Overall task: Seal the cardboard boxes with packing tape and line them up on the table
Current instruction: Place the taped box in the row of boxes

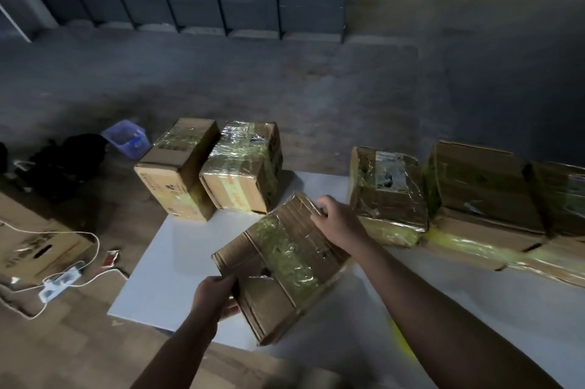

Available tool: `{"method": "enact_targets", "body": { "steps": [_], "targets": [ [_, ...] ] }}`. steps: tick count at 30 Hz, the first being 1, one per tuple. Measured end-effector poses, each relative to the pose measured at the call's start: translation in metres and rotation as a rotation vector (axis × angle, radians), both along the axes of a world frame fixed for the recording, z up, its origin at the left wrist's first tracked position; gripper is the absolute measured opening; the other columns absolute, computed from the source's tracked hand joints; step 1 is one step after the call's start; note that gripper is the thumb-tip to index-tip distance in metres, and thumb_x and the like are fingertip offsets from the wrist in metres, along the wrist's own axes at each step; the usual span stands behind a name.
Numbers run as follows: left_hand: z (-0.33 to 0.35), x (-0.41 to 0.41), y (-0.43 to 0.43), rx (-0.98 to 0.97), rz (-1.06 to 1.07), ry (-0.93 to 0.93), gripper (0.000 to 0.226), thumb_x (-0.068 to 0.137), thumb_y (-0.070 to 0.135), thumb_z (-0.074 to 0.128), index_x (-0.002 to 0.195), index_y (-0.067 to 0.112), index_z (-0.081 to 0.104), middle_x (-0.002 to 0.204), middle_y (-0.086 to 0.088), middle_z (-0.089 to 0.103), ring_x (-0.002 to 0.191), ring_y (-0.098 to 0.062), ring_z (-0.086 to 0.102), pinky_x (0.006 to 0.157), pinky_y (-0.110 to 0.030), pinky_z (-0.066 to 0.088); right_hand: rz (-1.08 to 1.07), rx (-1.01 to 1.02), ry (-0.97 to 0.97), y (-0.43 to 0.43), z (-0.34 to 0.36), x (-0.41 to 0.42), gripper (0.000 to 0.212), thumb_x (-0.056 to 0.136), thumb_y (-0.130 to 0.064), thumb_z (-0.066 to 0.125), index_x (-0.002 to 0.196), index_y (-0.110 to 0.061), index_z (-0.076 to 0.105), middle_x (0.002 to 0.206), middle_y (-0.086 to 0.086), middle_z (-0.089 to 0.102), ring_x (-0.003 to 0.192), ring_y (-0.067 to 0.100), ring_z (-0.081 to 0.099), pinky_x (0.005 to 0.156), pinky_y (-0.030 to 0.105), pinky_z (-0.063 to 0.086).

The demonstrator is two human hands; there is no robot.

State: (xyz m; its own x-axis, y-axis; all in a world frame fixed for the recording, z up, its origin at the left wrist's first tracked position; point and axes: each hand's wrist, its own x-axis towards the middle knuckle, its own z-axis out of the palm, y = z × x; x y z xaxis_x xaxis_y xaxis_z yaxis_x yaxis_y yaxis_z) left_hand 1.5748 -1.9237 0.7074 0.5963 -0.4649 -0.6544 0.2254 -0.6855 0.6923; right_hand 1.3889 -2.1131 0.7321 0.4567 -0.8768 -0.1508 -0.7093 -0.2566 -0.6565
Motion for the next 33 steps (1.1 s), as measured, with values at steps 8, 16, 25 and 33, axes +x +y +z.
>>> {"method": "enact_targets", "body": {
  "steps": [8, 16, 25, 33],
  "targets": [
    [0.024, 0.031, -0.045, 0.037, -0.494, -0.534, 0.049, 0.092, 0.033, 0.061, 0.131, 0.006, 0.051, 0.134, -0.015, 0.053, 0.122, -0.034, 0.052, 0.097, -0.042, 0.044, -0.008, 0.073, 0.376, -0.002, -0.009, -0.009, 0.047, 0.092, -0.045, 0.052, 0.122, -0.01, 0.051, 0.121, 0.01, 0.06, 0.109, 0.028, 0.058, 0.079, 0.033, 0.042],
    [0.024, 0.058, -0.068, -0.054, -0.814, -0.42, 0.019, 0.092, 0.036, 0.061, 0.084, 0.018, 0.063, 0.083, 0.003, 0.062, 0.077, -0.01, 0.057, 0.06, -0.02, 0.039, -0.148, -0.012, 0.184, 0.003, 0.006, 0.008, 0.021, 0.09, -0.029, 0.062, 0.097, -0.01, 0.062, 0.098, 0.008, 0.063, 0.093, 0.026, 0.06, 0.073, 0.03, 0.041],
    [0.009, 0.069, -0.077, -0.099, -0.691, -0.567, 0.028, 0.096, 0.033, 0.052, 0.076, 0.015, 0.061, 0.075, 0.001, 0.063, 0.072, -0.012, 0.057, 0.06, -0.027, 0.04, -0.206, -0.151, 0.001, -0.021, 0.026, 0.032, 0.018, 0.089, -0.025, 0.063, 0.101, -0.013, 0.069, 0.095, 0.003, 0.069, 0.085, 0.018, 0.062, 0.078, 0.034, 0.049],
    [-0.005, 0.069, -0.081, -0.132, -0.485, -0.507, 0.032, 0.092, 0.022, 0.058, 0.066, 0.006, 0.05, 0.061, -0.006, 0.056, 0.062, -0.021, 0.053, 0.055, -0.032, 0.037, -0.304, -0.093, 0.352, -0.039, 0.001, 0.0, 0.038, 0.093, -0.006, 0.046, 0.131, -0.011, 0.051, 0.117, 0.015, 0.061, 0.102, 0.028, 0.059, 0.08, 0.029, 0.044]
  ]
}}
